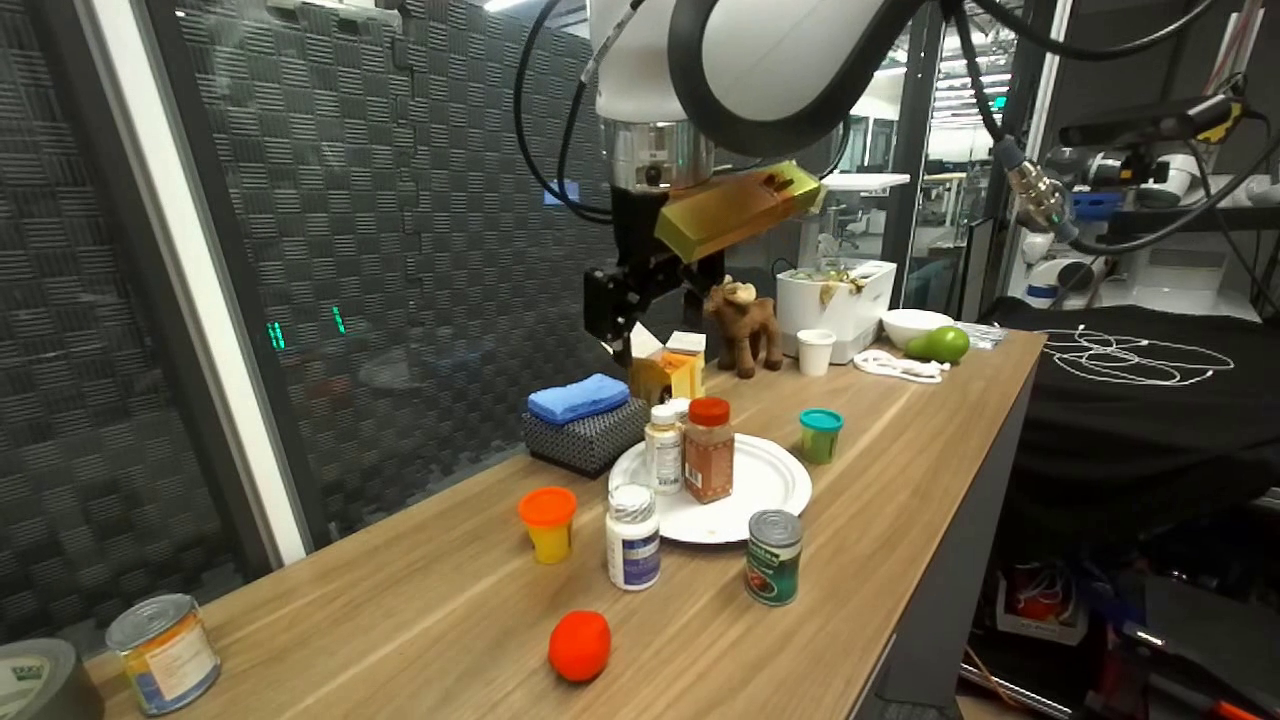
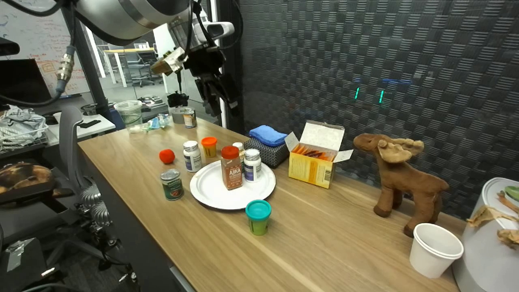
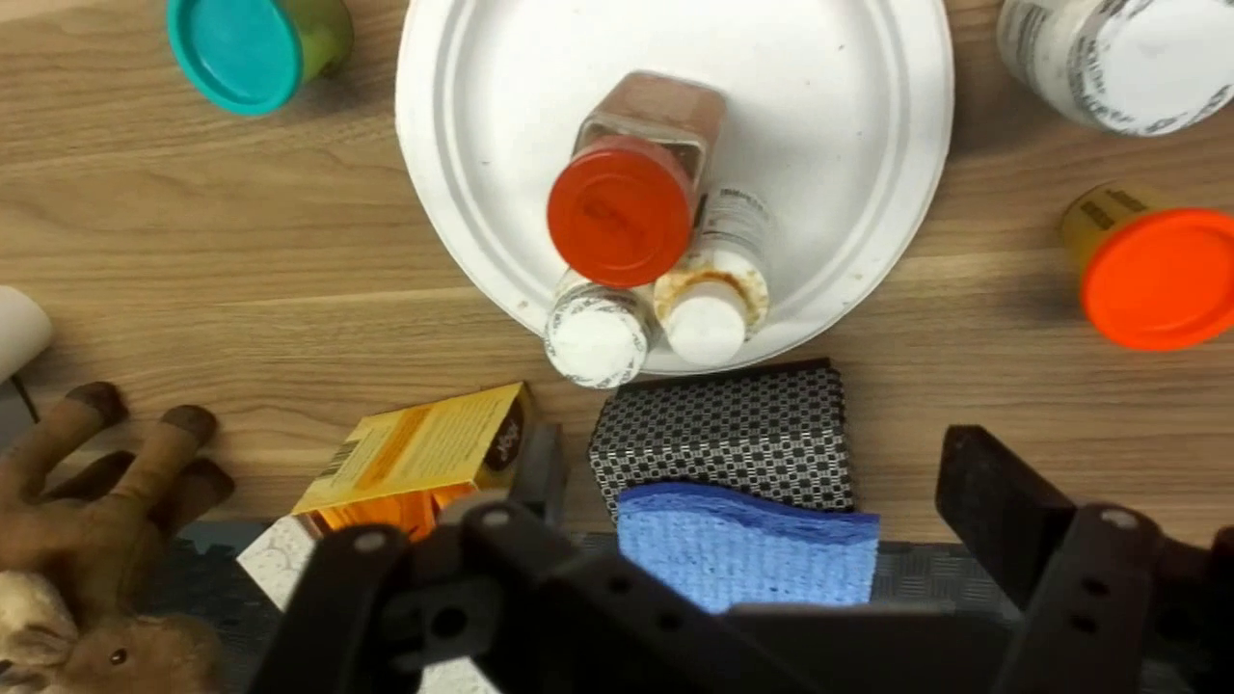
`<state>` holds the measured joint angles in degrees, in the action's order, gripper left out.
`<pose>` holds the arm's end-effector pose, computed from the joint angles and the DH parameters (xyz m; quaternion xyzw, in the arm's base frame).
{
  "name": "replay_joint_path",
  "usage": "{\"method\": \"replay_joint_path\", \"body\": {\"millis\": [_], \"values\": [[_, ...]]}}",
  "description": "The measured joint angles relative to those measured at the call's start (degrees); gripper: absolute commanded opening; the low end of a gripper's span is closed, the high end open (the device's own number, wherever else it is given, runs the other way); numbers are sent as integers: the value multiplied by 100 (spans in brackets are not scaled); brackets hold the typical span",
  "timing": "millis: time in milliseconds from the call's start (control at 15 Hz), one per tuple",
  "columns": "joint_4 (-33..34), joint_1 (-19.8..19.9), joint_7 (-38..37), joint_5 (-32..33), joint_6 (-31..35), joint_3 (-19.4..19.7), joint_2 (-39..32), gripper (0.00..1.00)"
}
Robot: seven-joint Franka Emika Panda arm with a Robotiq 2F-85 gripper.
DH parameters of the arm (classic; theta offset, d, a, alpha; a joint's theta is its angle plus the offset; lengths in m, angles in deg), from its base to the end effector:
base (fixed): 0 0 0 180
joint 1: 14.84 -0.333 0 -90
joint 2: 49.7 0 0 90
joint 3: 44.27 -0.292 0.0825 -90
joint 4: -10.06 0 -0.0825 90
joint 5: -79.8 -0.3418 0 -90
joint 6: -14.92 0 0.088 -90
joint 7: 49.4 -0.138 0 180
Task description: Pick up all the objects surrounding the white plate and arrange them on the plate
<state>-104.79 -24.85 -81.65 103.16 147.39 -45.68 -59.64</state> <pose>0.5592 0.0955 0.3569 0.9841 -0.0527 0.1192 0.1204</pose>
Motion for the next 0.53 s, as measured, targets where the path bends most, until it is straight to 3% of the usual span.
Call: {"method": "replay_joint_path", "body": {"millis": [333,533], "values": [[142,-204,45,-77,-528,-302,-185,100],[140,-251,353,-514,-532,-481,-298,100]]}}
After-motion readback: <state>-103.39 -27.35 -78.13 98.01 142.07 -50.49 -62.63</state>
